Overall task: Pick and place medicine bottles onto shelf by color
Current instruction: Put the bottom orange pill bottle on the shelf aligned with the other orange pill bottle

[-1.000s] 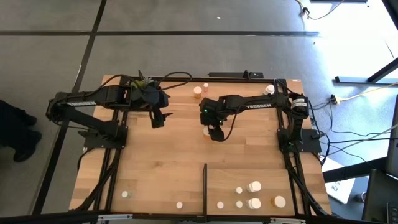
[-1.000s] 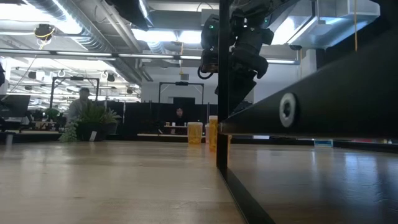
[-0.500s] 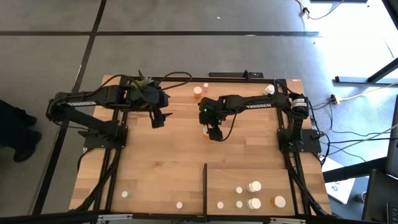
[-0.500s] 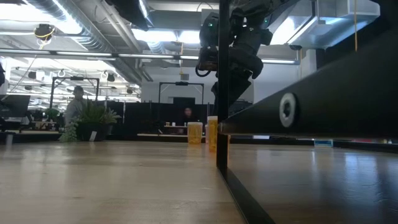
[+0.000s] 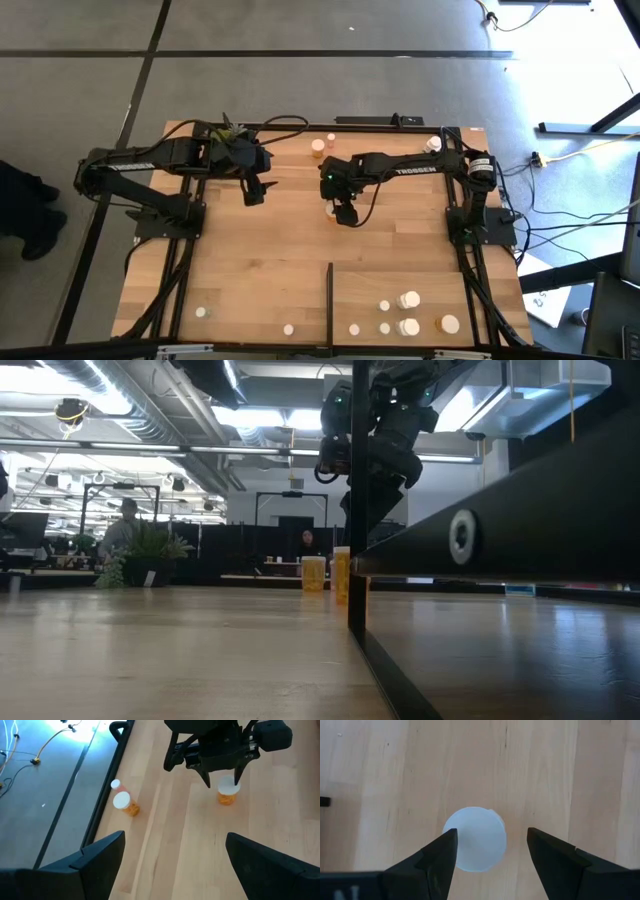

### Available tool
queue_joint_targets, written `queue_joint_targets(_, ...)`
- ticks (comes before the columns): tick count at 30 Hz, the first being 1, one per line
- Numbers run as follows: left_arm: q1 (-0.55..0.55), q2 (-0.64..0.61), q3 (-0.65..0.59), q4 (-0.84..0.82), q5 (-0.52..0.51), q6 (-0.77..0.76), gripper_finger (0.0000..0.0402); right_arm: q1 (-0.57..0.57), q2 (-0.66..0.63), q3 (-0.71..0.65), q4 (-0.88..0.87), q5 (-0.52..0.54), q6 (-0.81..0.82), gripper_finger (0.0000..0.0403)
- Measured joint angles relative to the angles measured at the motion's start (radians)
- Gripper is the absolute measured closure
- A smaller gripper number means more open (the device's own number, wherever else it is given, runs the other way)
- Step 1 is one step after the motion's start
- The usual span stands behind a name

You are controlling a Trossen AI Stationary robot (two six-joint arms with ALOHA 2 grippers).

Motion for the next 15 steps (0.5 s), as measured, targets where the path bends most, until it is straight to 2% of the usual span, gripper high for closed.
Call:
queue_joint_targets(8, 0.0, 0.0, 0.0, 0.0, 0.0, 0.0, 0.0061, 0.042, 0.0, 0.0, -0.001, 0.044, 0.001, 0.0153)
queue_joint_targets(12, 0.0, 0.0, 0.0, 0.0, 0.0, 0.0, 0.0061, 0.06, 0.0, 0.0, -0.003, 0.111, 0.004, 0.0114)
queue_joint_targets(15, 0.0, 0.0, 0.0, 0.0, 0.0, 0.0, 0.0061, 0.061, 0.0, 0.0, -0.005, 0.119, 0.004, 0.0083)
